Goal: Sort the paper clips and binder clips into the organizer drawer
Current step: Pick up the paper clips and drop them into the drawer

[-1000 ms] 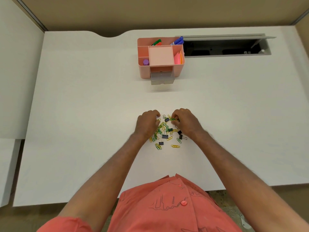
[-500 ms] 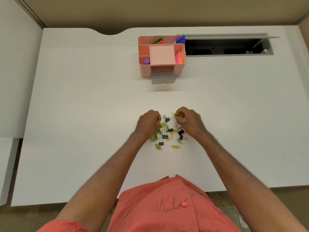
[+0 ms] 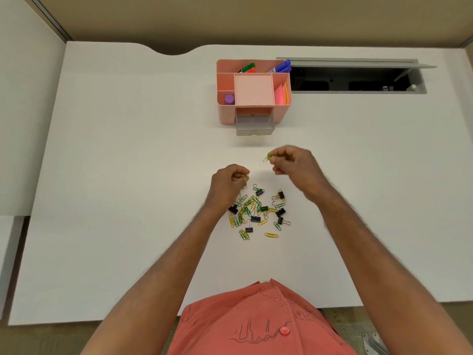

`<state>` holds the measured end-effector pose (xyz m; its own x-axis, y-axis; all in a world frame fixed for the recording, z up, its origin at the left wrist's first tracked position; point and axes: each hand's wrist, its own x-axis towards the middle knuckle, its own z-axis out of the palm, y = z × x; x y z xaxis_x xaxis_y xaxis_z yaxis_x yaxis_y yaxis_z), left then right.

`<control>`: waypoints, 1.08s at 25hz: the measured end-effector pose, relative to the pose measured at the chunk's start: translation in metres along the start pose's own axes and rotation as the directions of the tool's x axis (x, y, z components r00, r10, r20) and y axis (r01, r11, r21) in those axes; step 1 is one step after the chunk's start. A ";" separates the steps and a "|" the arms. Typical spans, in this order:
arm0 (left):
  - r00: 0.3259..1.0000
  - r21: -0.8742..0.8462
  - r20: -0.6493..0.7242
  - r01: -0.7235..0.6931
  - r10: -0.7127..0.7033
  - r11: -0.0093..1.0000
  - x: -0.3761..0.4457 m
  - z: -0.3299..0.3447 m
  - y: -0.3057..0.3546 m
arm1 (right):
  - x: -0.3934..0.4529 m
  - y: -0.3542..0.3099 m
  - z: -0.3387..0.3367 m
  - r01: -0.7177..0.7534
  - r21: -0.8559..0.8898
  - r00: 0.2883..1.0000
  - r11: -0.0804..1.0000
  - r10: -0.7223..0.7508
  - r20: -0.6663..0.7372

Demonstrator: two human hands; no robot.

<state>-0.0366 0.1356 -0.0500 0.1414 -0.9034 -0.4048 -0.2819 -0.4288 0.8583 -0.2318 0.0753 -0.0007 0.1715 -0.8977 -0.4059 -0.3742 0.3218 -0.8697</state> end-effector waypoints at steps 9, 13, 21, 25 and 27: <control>0.968 -0.015 -0.189 -0.171 0.165 0.985 0.030 -0.026 0.050 | 0.085 -0.057 0.019 0.259 -0.757 0.922 0.599 -0.386 0.010; 0.942 0.118 -0.211 -0.242 0.262 0.963 0.053 -0.038 0.071 | 0.095 -0.054 0.022 0.251 -0.815 0.919 0.522 -0.393 0.031; 0.923 0.548 -0.129 -0.238 0.363 0.802 0.094 -0.021 0.093 | 0.068 -0.037 0.009 0.286 -0.652 0.871 0.702 -0.474 -0.129; 0.920 0.563 -0.118 -0.248 0.374 0.788 0.097 -0.018 0.090 | 0.040 -0.016 0.002 0.244 -0.560 0.881 0.792 -0.422 -0.212; 0.907 0.527 -0.140 -0.271 0.398 0.805 0.087 -0.018 0.084 | 0.026 -0.003 0.000 0.217 -0.519 0.895 0.827 -0.380 -0.232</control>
<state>-0.0309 0.0212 -0.0076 0.1493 -0.9886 0.0183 -0.7658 -0.1039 0.6347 -0.2261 0.0511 -0.0085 0.0845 -0.9959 0.0322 -0.7449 -0.0846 -0.6618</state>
